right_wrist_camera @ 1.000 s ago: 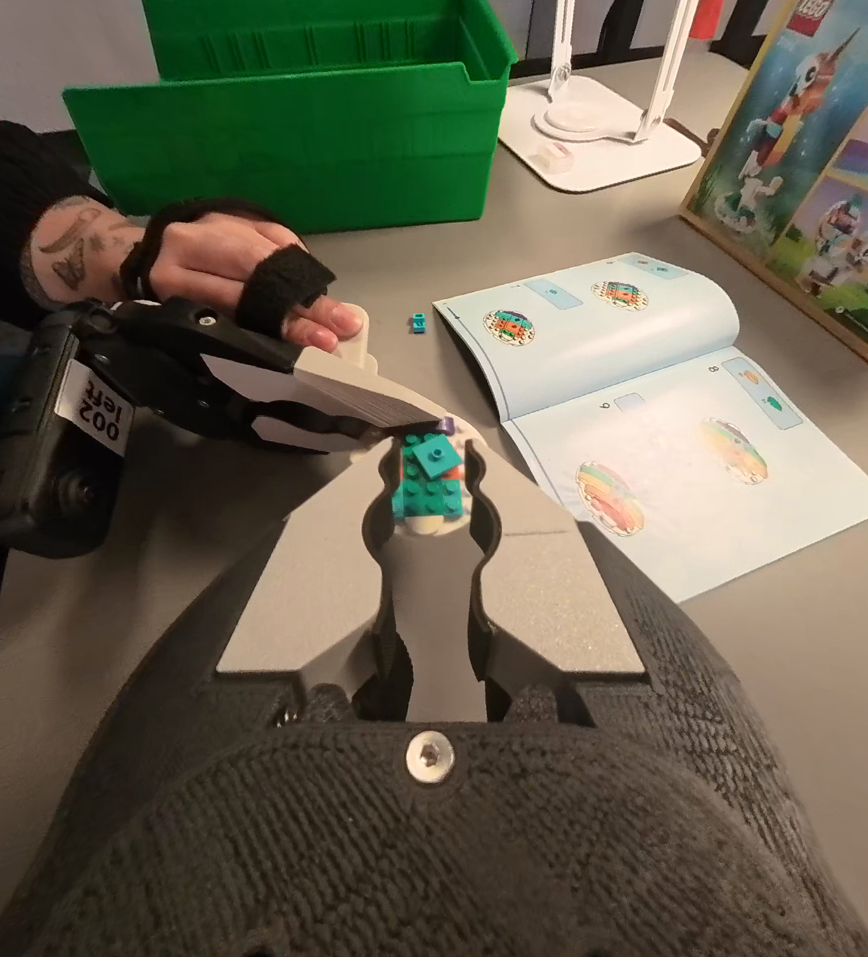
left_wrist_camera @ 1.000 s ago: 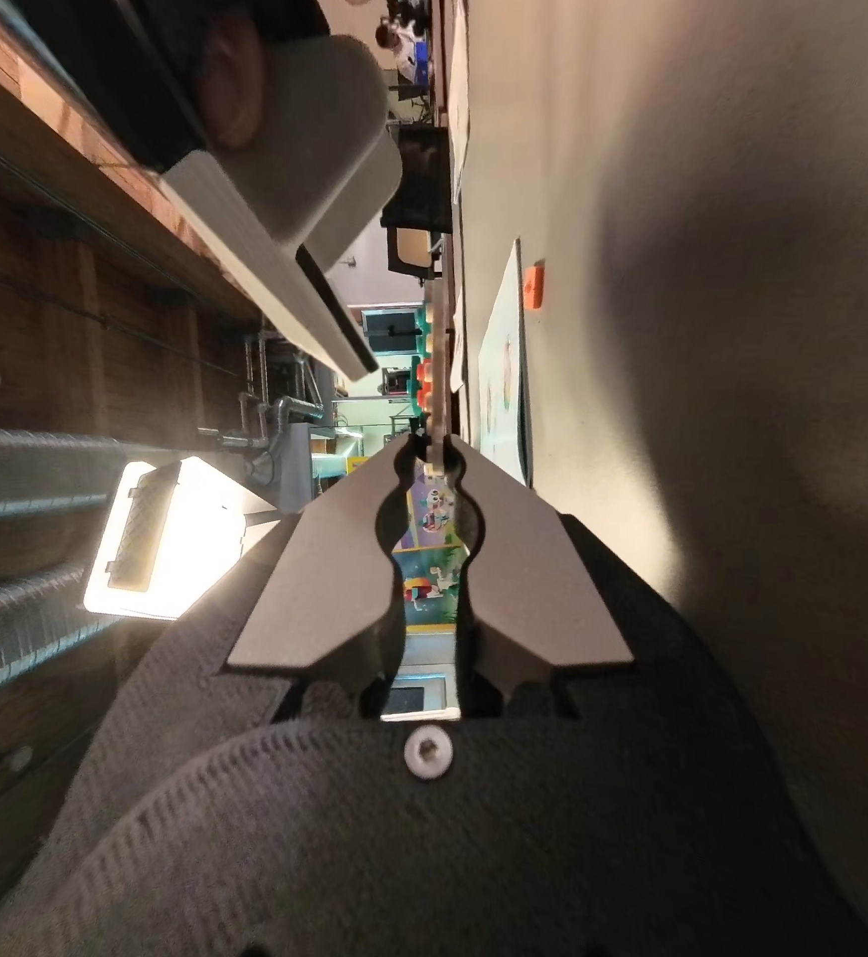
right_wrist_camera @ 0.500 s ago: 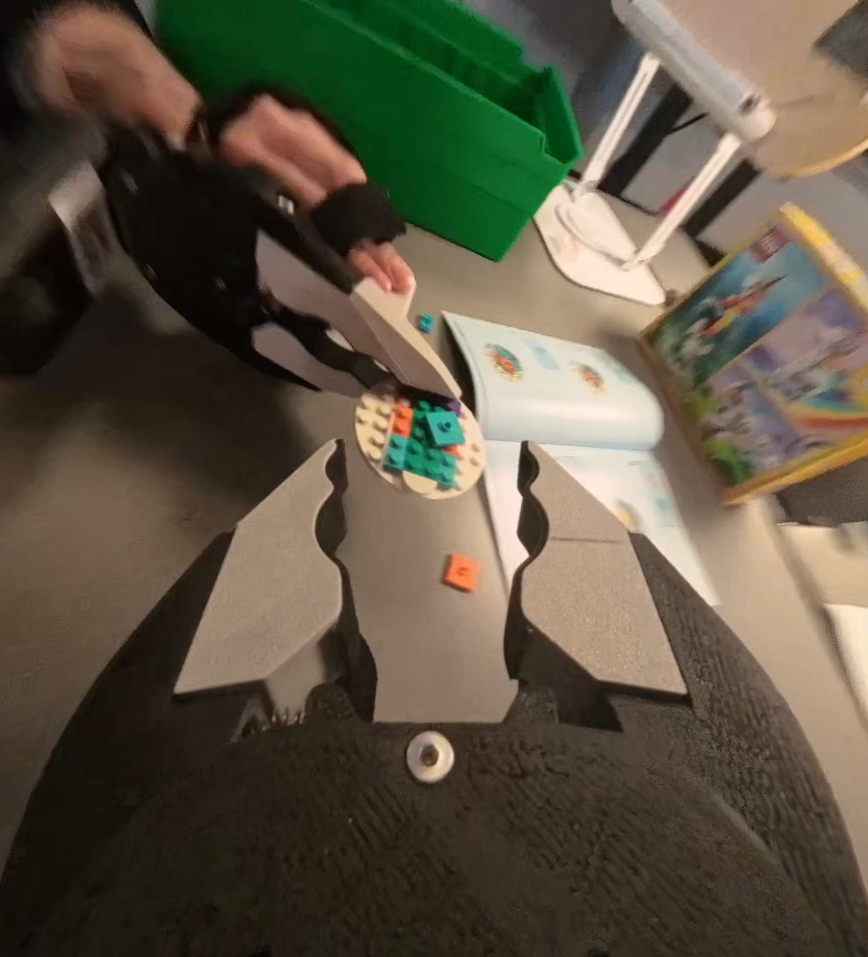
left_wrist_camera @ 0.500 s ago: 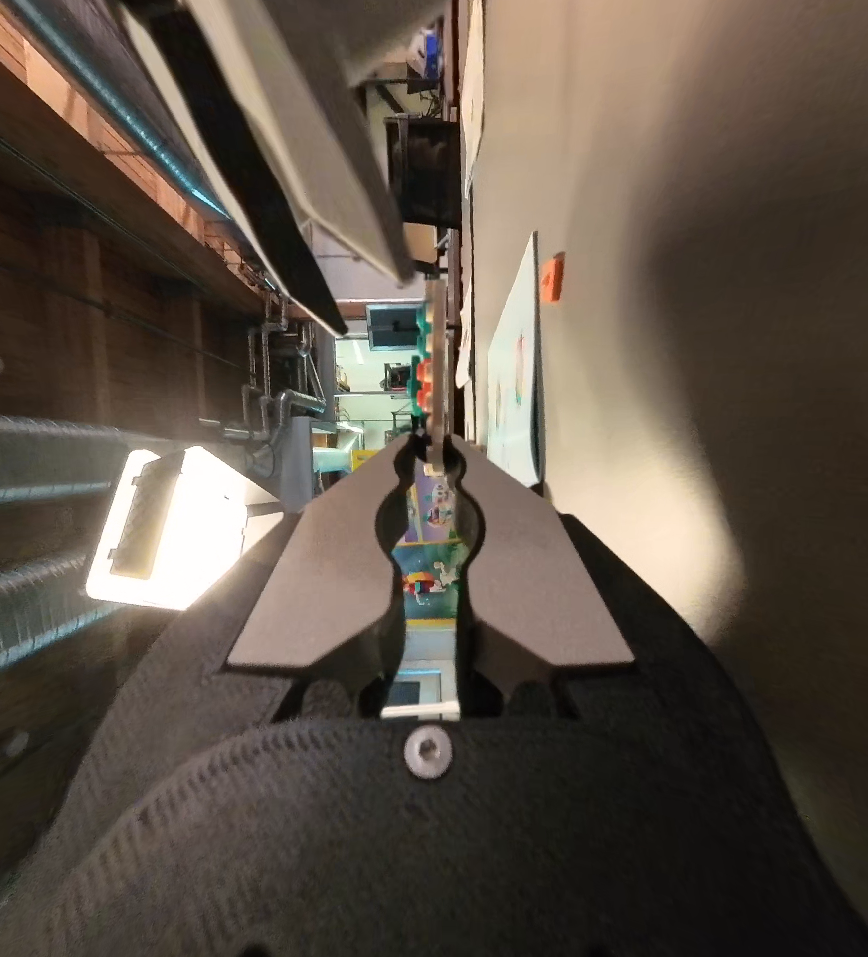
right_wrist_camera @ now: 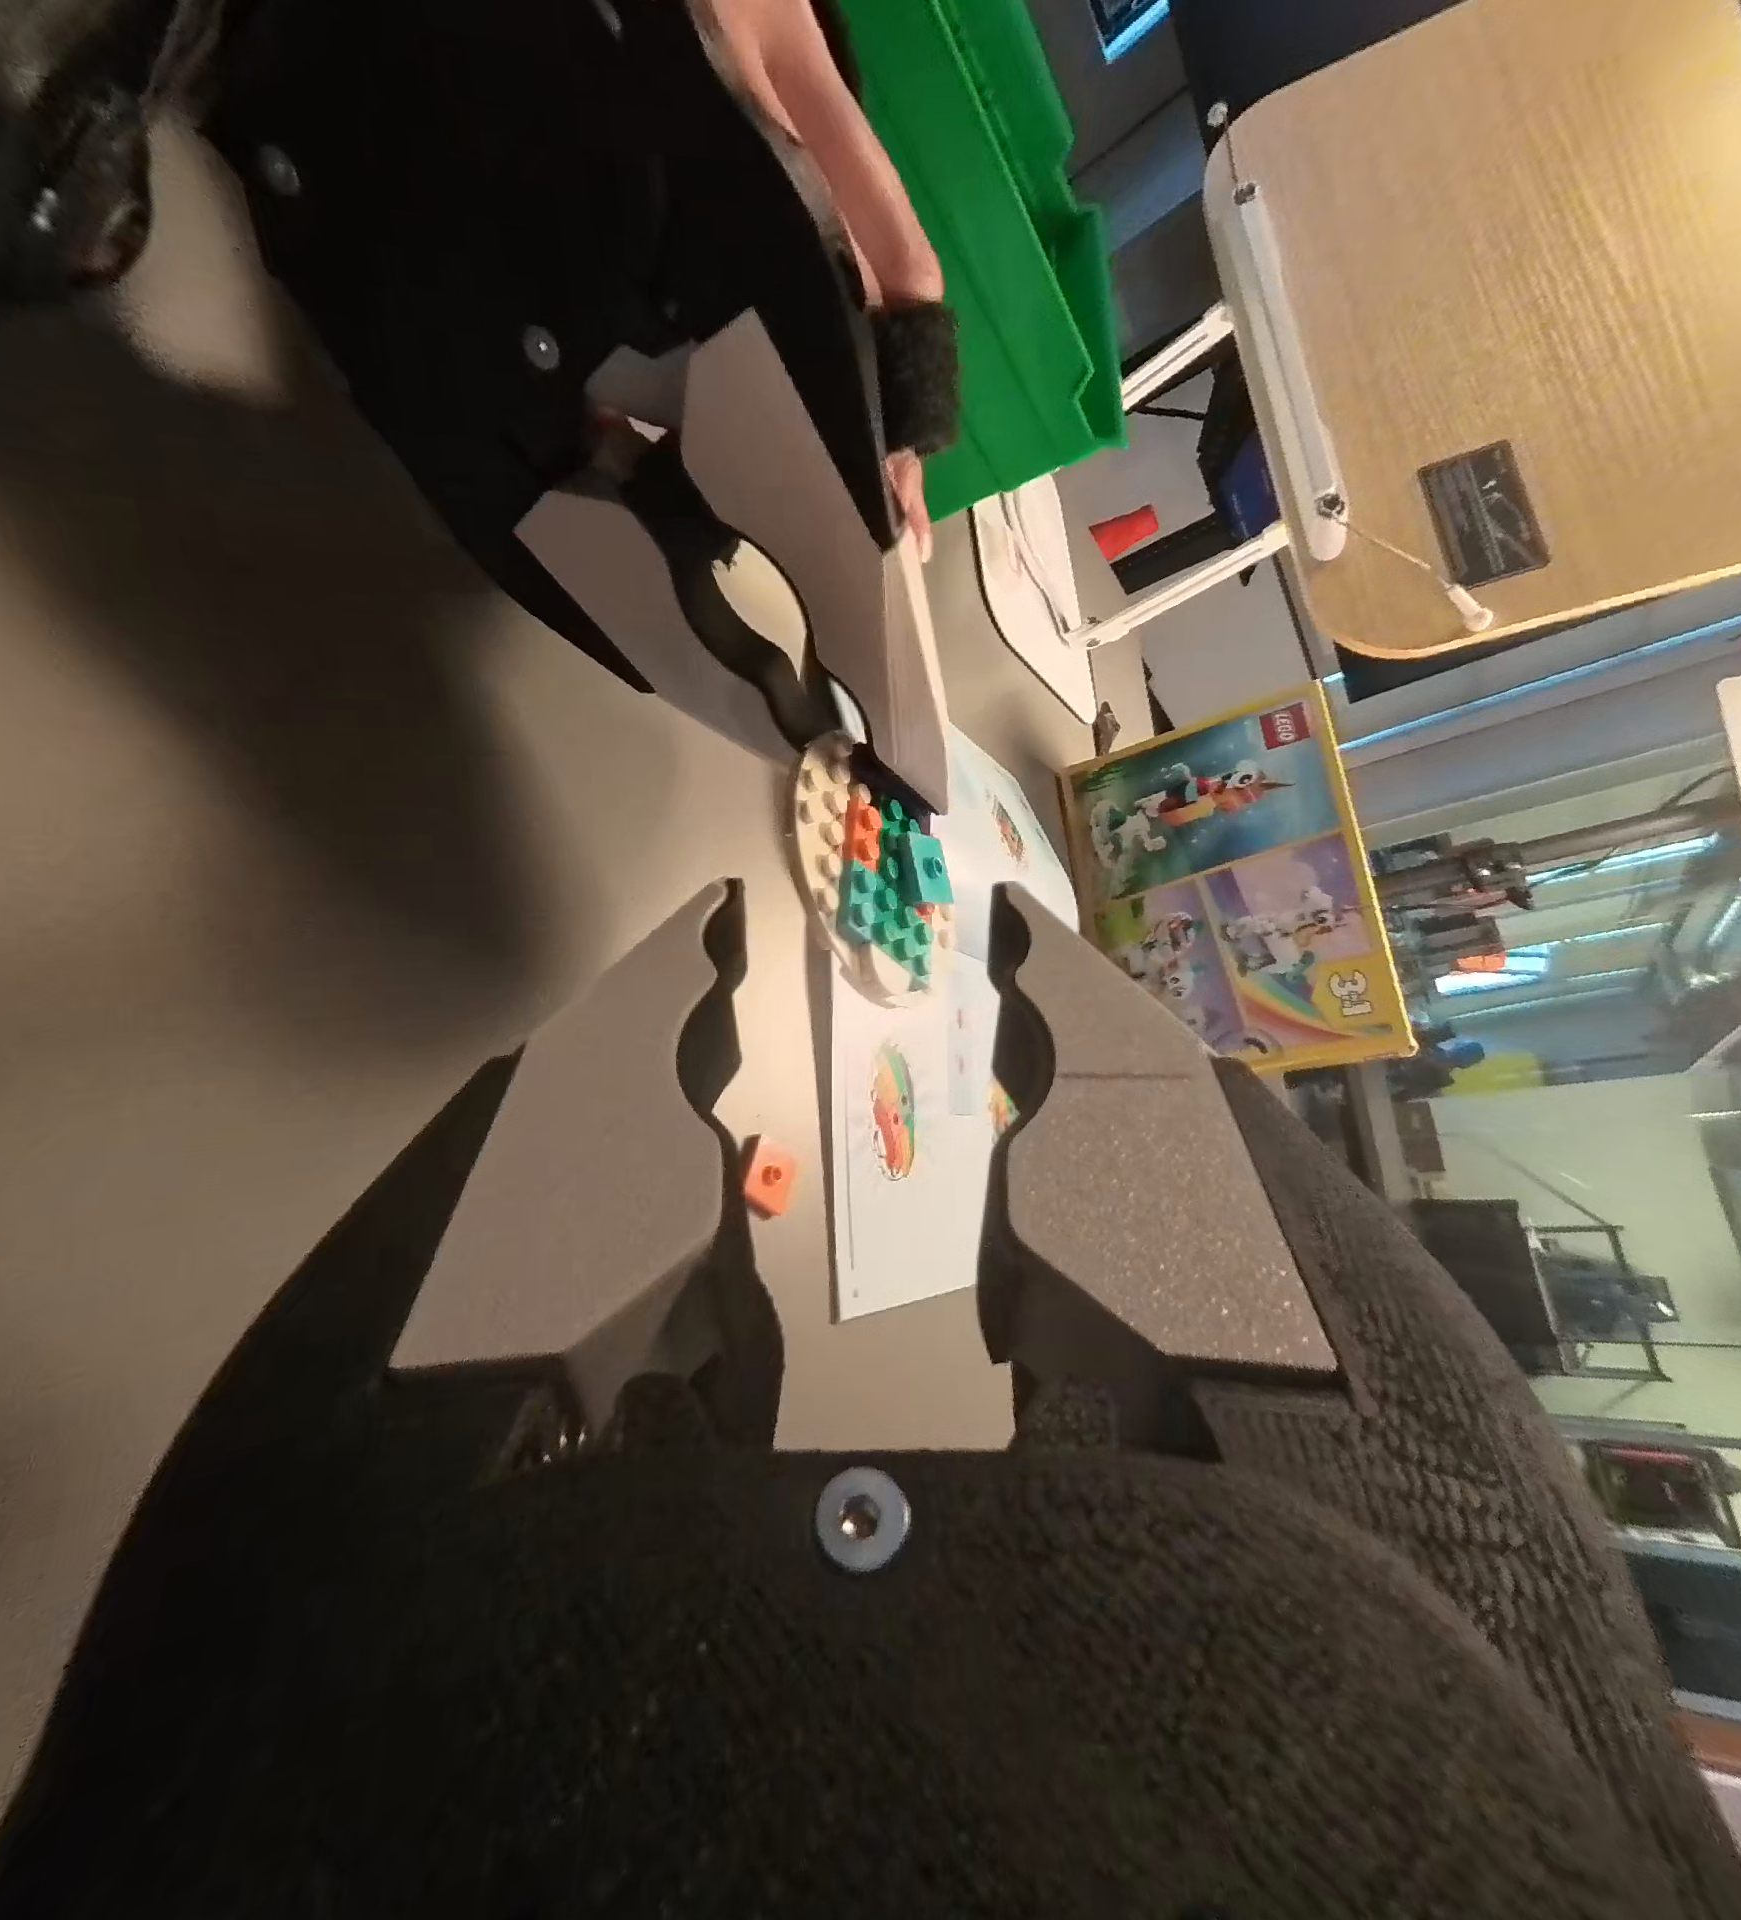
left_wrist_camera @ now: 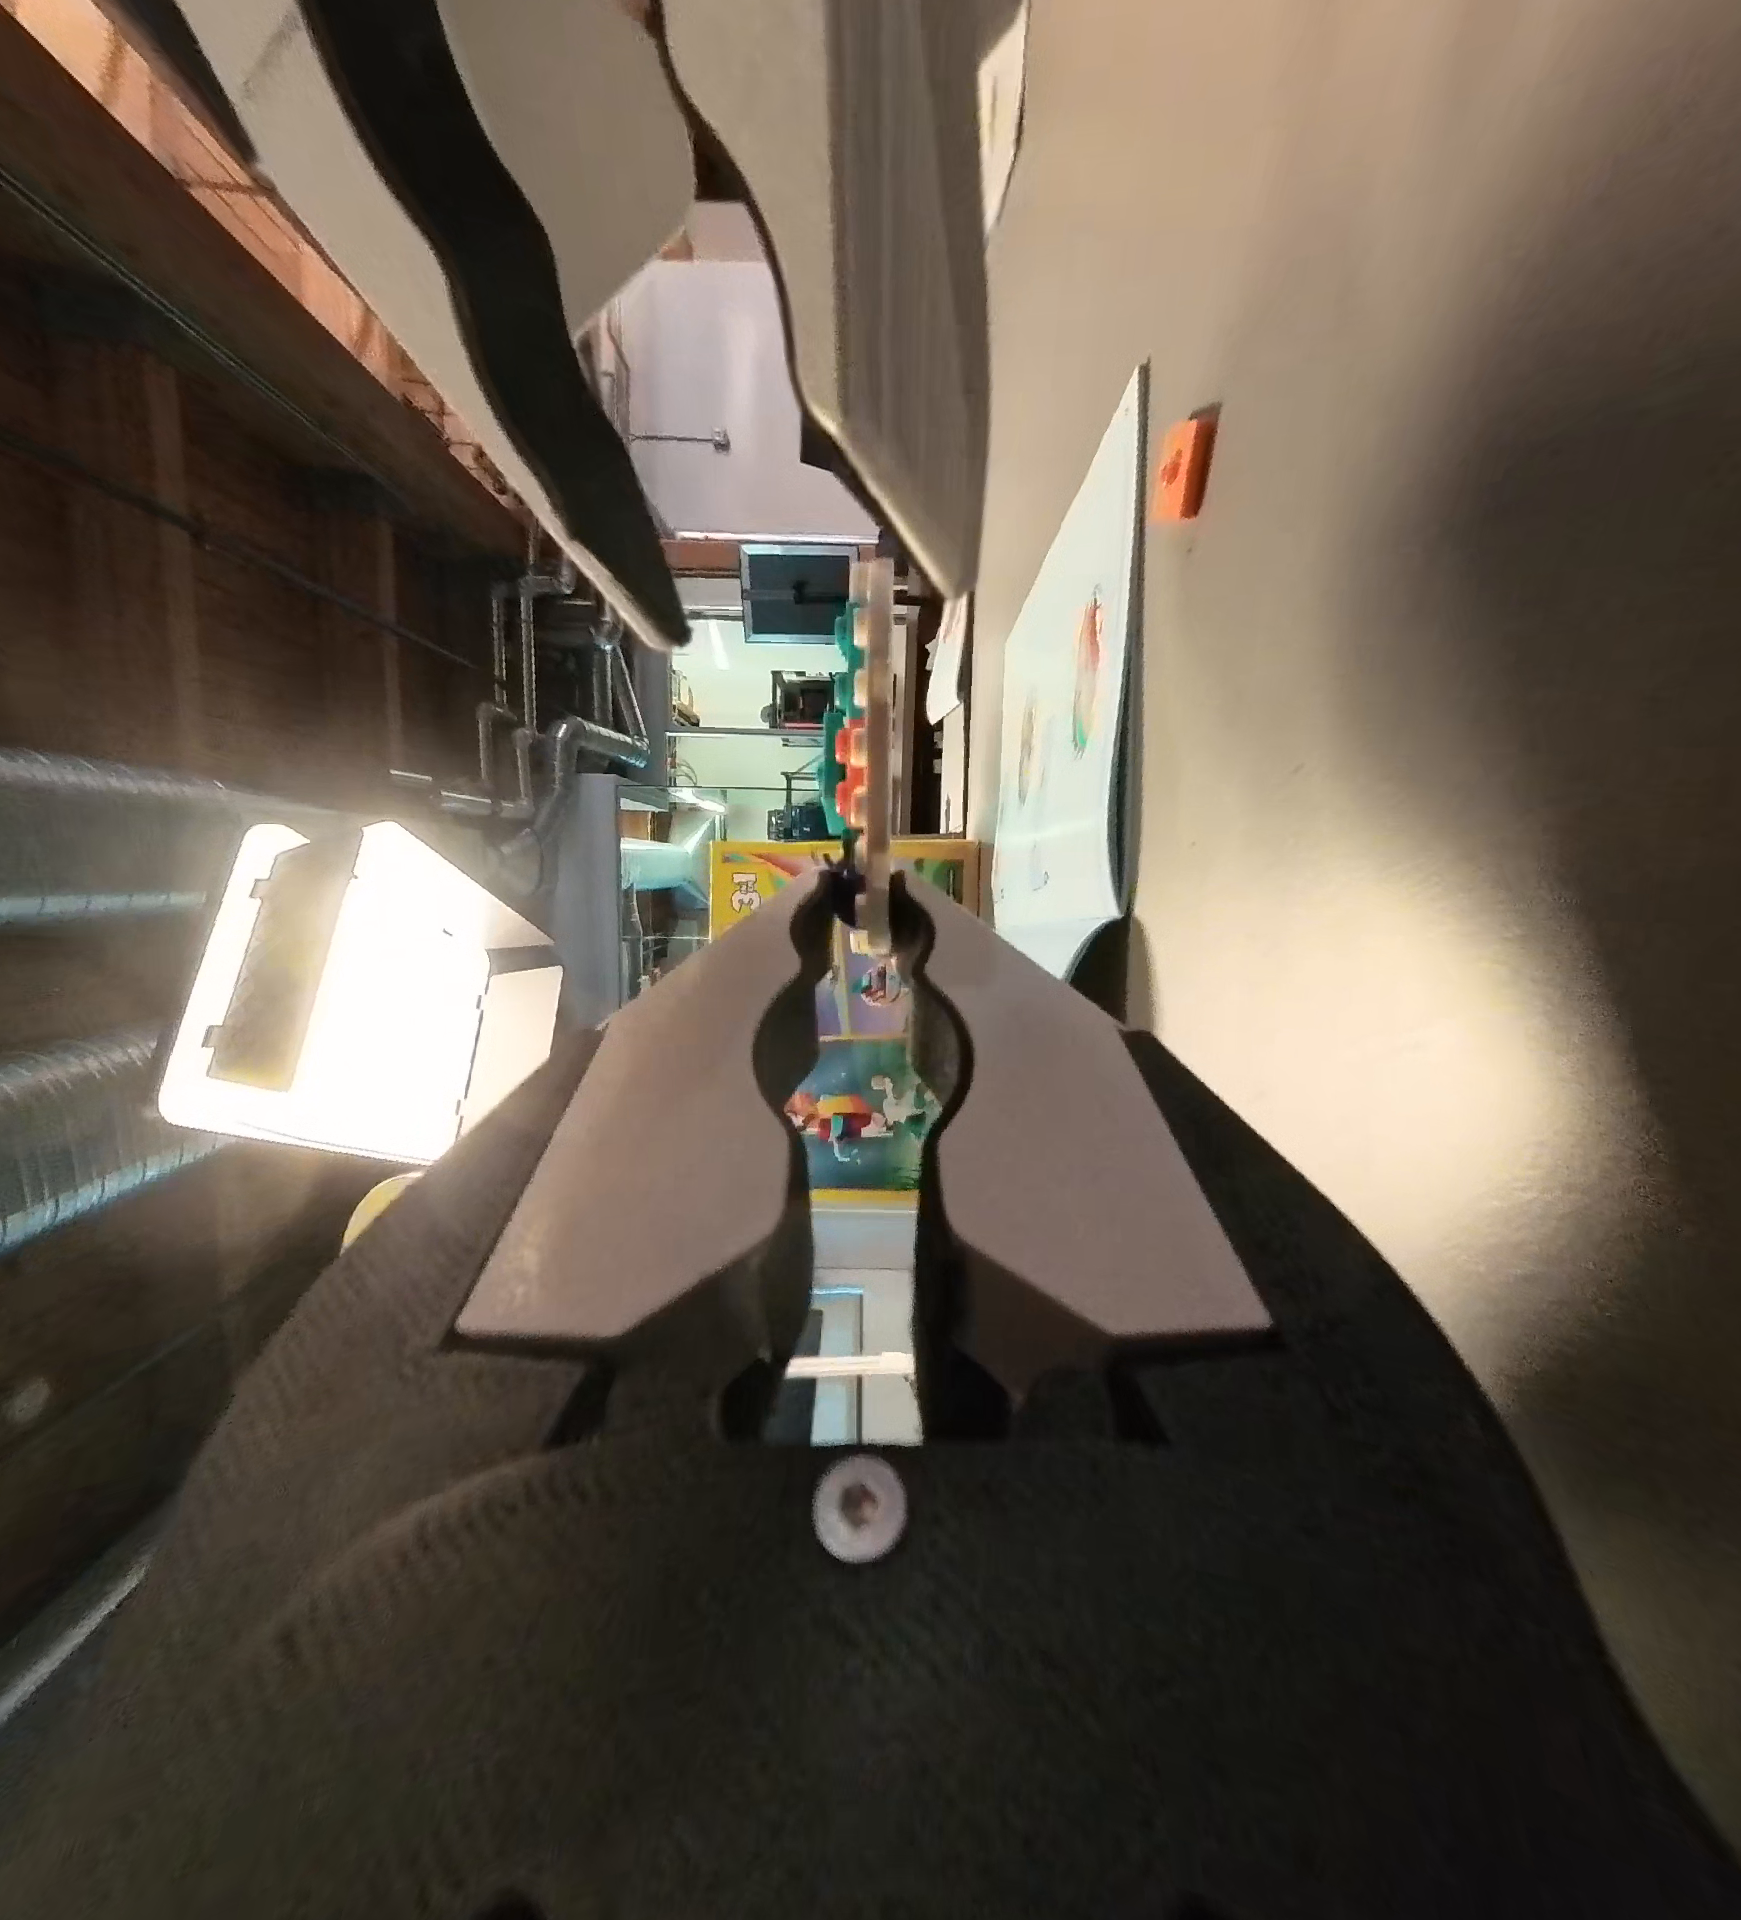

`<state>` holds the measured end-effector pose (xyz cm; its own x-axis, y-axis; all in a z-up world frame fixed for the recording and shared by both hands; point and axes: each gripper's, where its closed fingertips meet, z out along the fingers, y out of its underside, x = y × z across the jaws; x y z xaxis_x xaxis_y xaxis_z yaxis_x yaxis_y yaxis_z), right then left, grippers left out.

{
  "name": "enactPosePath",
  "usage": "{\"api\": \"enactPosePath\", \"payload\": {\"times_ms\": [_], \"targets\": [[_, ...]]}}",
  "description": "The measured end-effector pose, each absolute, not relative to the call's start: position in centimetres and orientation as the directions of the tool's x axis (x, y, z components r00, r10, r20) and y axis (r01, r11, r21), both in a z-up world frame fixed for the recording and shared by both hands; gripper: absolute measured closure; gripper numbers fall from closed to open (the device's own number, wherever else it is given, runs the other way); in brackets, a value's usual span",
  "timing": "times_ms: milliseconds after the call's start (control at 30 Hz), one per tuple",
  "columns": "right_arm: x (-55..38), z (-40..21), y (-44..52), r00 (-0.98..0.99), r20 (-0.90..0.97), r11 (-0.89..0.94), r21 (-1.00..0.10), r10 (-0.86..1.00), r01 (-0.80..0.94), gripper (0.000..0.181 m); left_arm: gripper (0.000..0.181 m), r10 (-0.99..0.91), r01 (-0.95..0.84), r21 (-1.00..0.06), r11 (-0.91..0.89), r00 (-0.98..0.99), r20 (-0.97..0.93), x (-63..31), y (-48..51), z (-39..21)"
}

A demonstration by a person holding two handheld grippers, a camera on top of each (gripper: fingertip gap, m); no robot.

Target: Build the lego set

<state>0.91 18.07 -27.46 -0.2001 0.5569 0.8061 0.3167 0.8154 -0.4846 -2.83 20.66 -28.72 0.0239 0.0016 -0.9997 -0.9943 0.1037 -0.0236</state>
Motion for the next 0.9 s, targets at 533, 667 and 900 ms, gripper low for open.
{"api": "enactPosePath", "payload": {"times_ms": [533,667,900], "targets": [[0.7,-27.9,17.6,-0.233,0.473,0.527,-0.779,0.850,0.340,0.133,0.173,0.014,-0.993,-0.009,0.116,0.011,-1.000,-3.0,21.0,-28.6],[0.7,-26.6,17.8,-0.222,0.221,0.282,-0.913,0.950,0.296,0.146,0.173,0.022,-0.988,0.007,0.154,-0.004,-1.000,-2.1,20.6,-28.6],[1.3,-26.9,17.9,-0.270,-0.041,0.053,-0.941,0.962,0.334,0.151,0.173,0.030,-0.969,0.057,0.241,-0.052,-0.998,-0.4,19.8,-29.1]]}}
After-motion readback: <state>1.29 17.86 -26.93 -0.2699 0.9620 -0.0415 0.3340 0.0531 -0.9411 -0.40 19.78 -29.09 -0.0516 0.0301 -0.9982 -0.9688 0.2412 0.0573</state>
